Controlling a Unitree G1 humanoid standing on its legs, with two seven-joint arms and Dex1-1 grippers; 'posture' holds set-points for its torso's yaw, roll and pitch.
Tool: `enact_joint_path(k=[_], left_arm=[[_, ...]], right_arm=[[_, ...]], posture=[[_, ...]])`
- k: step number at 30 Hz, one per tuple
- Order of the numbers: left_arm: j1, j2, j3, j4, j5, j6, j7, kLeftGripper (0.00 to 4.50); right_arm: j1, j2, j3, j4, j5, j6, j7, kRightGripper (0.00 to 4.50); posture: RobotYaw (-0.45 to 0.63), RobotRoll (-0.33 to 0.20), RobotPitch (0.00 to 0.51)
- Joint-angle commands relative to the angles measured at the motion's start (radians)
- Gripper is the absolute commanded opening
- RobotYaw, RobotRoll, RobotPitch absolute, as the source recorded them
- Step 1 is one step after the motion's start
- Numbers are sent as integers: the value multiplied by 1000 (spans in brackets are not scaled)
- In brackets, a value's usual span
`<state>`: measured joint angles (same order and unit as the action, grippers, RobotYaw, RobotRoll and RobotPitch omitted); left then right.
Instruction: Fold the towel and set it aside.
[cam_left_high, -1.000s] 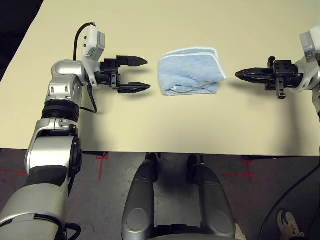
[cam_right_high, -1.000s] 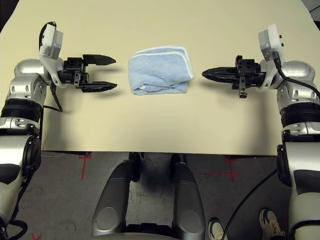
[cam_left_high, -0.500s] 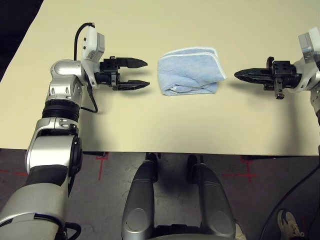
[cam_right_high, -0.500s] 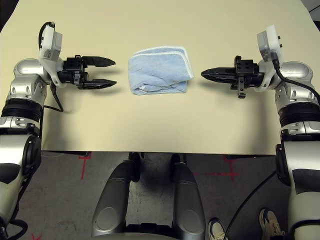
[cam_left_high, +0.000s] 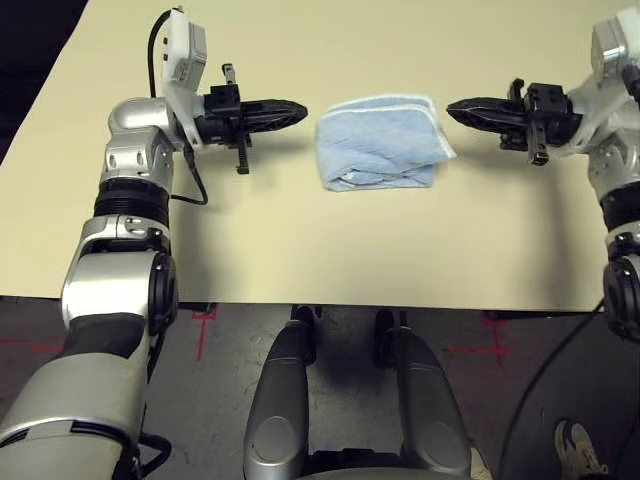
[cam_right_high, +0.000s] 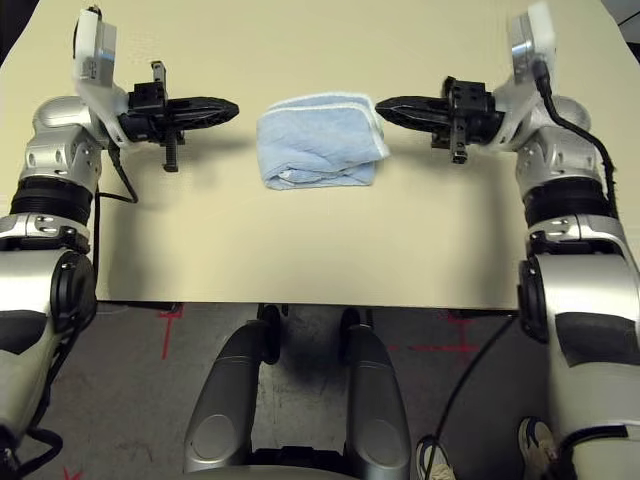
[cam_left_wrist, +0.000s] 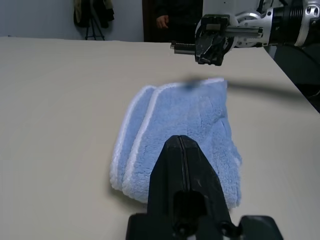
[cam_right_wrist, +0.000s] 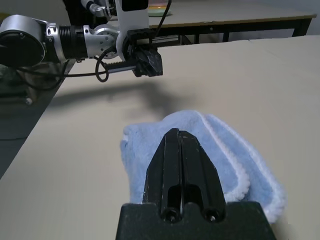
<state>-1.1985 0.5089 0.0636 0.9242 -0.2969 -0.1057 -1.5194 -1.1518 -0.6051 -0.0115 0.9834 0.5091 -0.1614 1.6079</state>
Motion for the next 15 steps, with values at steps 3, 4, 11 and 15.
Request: enact_joint_path(k=[3, 4, 11, 15], left_arm=[[-1, -103, -52, 31, 57, -32, 38, 10], [0, -117, -54, 37, 62, -36, 45, 10], [-1, -196, -65, 81, 85, -69, 81, 10], [-6, -216, -75, 111, 104, -100, 76, 10]], right_arm=[[0, 89, -24, 113, -88, -27, -46, 0], [5, 97, -30, 124, -100, -33, -47, 0], [48, 121, -61, 152, -158, -59, -69, 0], [58, 120, -70, 152, -174, -66, -68, 0]], posture=[[115, 0, 341], [116, 0, 342], [111, 0, 346], [104, 0, 348]])
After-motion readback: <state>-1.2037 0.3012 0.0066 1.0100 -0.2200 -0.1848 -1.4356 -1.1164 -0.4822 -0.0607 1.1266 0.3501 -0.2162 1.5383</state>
